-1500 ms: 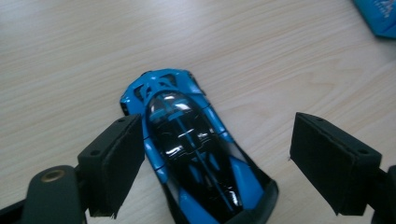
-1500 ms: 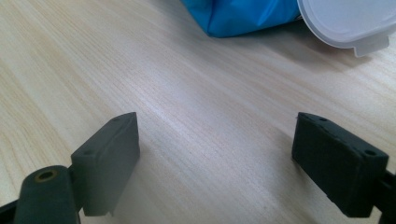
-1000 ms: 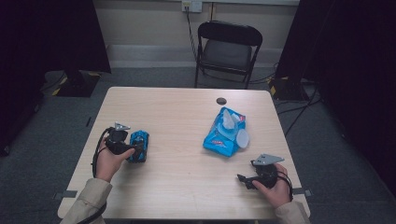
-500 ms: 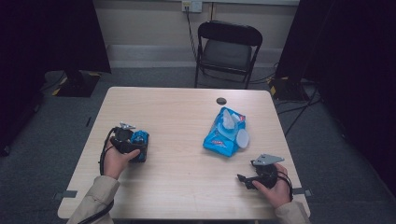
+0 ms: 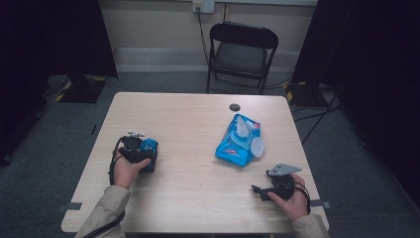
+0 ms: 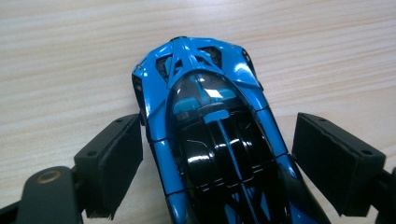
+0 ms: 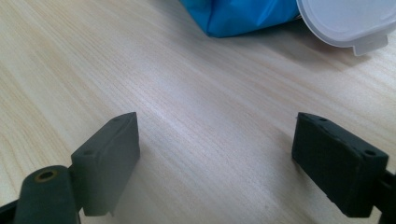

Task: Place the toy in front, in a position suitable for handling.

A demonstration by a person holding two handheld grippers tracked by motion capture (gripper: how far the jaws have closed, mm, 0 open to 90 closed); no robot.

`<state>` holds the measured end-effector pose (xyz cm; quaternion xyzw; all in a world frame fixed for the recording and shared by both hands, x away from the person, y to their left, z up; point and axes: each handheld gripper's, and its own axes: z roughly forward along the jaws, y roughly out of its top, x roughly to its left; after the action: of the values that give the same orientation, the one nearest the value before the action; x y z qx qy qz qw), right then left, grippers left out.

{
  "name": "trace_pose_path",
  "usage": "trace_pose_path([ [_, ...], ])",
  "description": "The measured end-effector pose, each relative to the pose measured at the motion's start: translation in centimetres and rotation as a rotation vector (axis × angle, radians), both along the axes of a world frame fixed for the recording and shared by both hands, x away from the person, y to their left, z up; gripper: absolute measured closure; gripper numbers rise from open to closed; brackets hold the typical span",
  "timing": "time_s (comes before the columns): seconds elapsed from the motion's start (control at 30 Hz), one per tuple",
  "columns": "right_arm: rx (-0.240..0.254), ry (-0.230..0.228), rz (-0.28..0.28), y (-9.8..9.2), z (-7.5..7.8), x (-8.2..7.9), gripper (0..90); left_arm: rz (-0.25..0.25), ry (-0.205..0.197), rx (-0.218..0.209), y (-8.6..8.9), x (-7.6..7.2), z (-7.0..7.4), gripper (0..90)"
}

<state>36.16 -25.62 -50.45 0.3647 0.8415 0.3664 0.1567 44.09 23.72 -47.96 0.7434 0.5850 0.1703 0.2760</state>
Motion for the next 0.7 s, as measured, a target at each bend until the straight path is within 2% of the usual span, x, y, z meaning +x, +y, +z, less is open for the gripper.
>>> trace_pose_path([
  [0.13, 0.000, 0.000, 0.000, 0.0, 0.0, 0.0, 14.2, 0.014, -0.005, -0.005, 0.0, 0.1, -0.3, 15.4],
  [0.37, 0.000, 0.000, 0.000, 0.0, 0.0, 0.0, 14.2, 0.030, 0.010, -0.003, -0.4, 0.3, -0.9, 15.9],
  [0.6, 0.000, 0.000, 0.000, 0.0, 0.0, 0.0, 14.2, 0.035, -0.008, 0.050, -1.0, 0.2, -1.2, 15.9],
  [0.7, 0.001, 0.000, 0.000, 0.0, 0.0, 0.0, 14.1, 0.045, -0.016, 0.047, -1.1, 0.2, -1.2, 17.0],
])
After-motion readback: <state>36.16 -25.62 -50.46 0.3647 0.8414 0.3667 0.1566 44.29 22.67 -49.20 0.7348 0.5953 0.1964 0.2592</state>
